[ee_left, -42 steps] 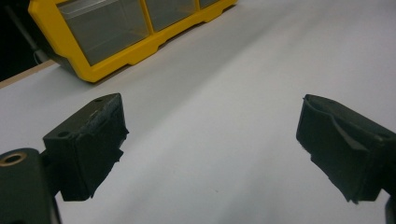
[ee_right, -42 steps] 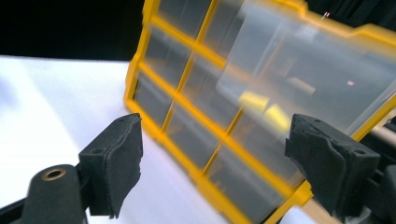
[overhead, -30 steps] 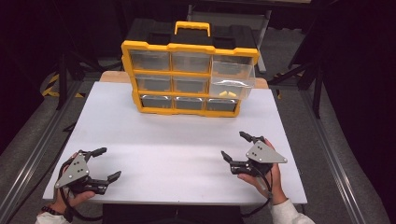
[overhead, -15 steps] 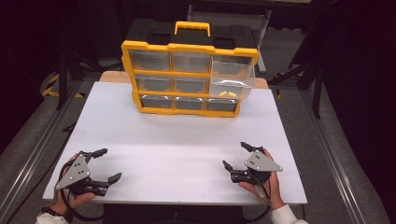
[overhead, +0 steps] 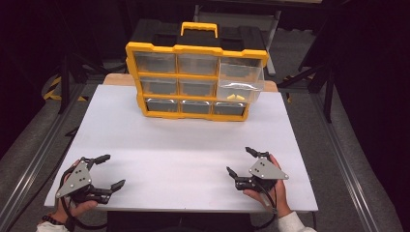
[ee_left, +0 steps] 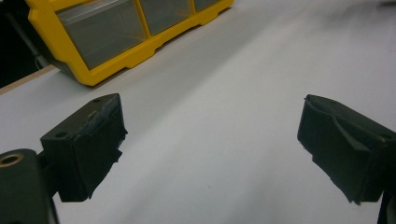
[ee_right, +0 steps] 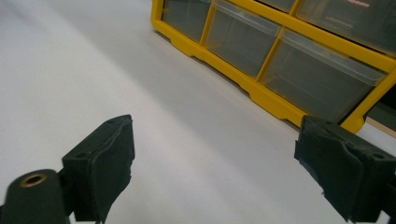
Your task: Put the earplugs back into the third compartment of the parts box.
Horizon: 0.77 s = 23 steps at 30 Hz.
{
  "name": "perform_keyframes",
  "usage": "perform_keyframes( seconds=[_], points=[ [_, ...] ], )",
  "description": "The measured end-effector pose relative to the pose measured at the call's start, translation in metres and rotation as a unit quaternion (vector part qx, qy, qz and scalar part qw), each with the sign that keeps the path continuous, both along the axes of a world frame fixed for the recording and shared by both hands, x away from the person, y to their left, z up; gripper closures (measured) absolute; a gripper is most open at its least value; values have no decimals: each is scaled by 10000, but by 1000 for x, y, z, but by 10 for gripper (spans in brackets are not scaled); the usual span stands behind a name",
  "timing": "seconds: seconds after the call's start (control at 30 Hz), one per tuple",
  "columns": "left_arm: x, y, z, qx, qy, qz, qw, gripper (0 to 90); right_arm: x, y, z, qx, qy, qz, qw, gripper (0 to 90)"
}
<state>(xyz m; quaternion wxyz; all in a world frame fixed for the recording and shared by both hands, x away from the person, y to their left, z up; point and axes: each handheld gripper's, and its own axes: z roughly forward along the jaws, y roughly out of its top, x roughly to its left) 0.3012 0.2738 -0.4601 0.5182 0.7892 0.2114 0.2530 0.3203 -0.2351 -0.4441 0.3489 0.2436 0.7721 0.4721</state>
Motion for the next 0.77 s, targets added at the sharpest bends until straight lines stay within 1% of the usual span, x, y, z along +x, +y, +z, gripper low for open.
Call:
perform_keyframes(
  seconds=[0.1, 0.33, 0.43, 0.47, 0.63, 0.7, 0.77],
  points=[
    [0, -1, 0, 7, -6, -8, 10000, 88, -2, 1, 0, -51, -29, 18, 10000, 135],
    [2, 0, 0, 22, 8, 13, 10000, 88, -1, 0, -1, 6, -7, 7, 10000, 137],
    [3, 0, -1, -4, 35, 25, 10000, 88, 0, 0, -1, -24, 8, -5, 10000, 137],
    [4, 0, -1, 11, 47, 20, 10000, 88, 0, -1, -1, 5, 11, 19, 10000, 137],
    [5, -1, -1, 46, 40, 13, 10000, 88, 1, -2, -3, -5, 32, 0, 10000, 137],
    [6, -1, 0, 6, 40, 23, 10000, 88, 1, -2, -3, 1, 34, 7, 10000, 137],
    [9, -1, 0, -24, 62, 47, 10000, 88, 1, -4, -4, 5, 79, -50, 10000, 138]
  ],
)
